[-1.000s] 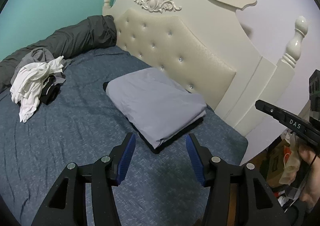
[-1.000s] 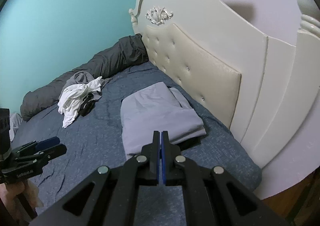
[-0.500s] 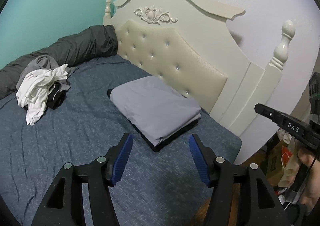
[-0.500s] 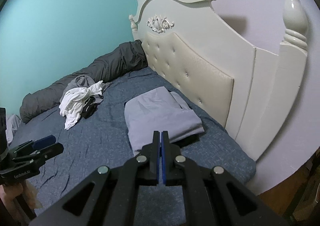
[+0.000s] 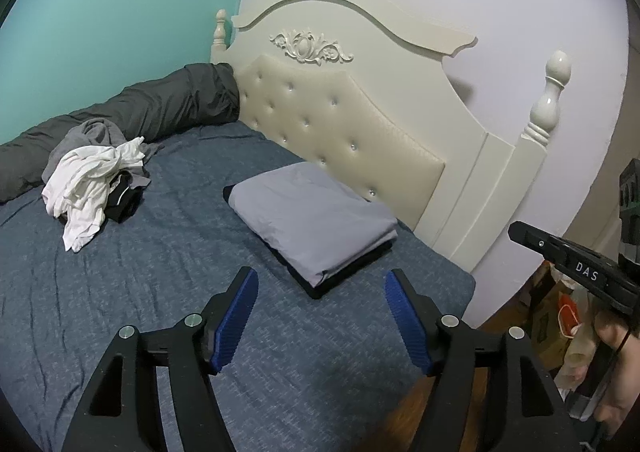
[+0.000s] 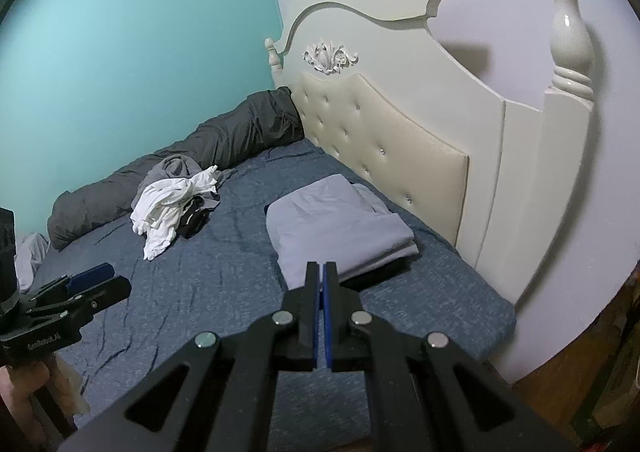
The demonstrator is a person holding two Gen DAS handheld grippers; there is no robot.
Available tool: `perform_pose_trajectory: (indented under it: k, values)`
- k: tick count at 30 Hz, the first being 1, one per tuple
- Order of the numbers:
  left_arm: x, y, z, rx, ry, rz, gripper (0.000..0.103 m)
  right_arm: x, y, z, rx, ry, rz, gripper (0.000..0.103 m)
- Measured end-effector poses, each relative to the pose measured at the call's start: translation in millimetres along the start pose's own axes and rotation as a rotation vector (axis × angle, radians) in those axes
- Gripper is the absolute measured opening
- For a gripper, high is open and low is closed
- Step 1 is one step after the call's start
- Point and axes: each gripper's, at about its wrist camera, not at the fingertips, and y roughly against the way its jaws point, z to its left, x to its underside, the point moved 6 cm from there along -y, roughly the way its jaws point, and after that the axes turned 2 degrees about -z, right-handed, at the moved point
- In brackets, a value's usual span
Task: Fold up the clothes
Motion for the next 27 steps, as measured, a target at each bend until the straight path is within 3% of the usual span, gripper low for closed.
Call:
perform_pose_trajectory:
  k: [8, 17, 21, 27]
  values:
    - [10, 21, 4, -0.004, -0.014, -0.009, 0.077, 14, 16, 17, 0.011, 0.015, -0.011, 0.002]
    - [22, 49, 2, 0.003, -0.031, -0.028, 0.087, 27, 36, 33, 0.001, 0.014, -0.016, 0.014]
    - [27, 57, 6, -0.010, -0.033, -0.028, 0.089, 34, 48, 39, -0.005, -0.003, -0.028, 0.052]
    - [33, 67, 11, -0.018, -0.038, -0.034, 0.095, 41, 55, 51, 0.002, 0.008, -0.033, 0.057]
